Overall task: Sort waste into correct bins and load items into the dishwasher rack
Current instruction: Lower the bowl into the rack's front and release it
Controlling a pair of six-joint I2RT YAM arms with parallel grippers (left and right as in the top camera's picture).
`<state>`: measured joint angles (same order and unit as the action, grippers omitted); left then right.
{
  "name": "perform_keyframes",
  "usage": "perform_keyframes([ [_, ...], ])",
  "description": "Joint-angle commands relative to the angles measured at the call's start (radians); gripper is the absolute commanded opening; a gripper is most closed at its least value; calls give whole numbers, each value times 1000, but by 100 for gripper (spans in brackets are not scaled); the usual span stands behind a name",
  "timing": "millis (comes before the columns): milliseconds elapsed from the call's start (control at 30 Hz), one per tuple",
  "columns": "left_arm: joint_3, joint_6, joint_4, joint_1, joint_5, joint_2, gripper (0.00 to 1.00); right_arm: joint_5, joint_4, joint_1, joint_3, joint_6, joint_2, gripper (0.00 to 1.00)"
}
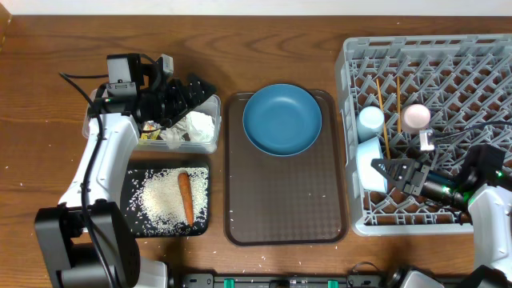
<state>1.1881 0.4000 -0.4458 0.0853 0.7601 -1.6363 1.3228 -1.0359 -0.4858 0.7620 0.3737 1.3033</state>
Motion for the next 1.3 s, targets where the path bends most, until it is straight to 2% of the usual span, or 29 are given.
perform_keyframes([
  [0, 7, 8, -2, 4, 13, 3, 98, -6, 0, -53, -10, 1, 6, 1],
  [167, 7, 8, -2, 4, 13, 3, 98, 126, -23, -106, -7, -15, 6, 1],
  [433, 7, 8, -3, 4, 13, 3, 98, 238, -22, -75, -3, -3, 6, 1],
  [667, 7, 8, -3, 4, 13, 3, 98, 200, -23, -32, -4, -2, 6, 1],
  [833, 7, 8, -3, 4, 13, 3, 98, 58, -56, -24, -5, 14, 6, 1],
  [967, 7, 8, -3, 4, 13, 3, 98, 38, -129, -24, -5, 84, 6, 1],
  [1267, 7, 8, -3, 4, 13, 3, 98, -118, -172, -61, -5, 95, 6, 1],
])
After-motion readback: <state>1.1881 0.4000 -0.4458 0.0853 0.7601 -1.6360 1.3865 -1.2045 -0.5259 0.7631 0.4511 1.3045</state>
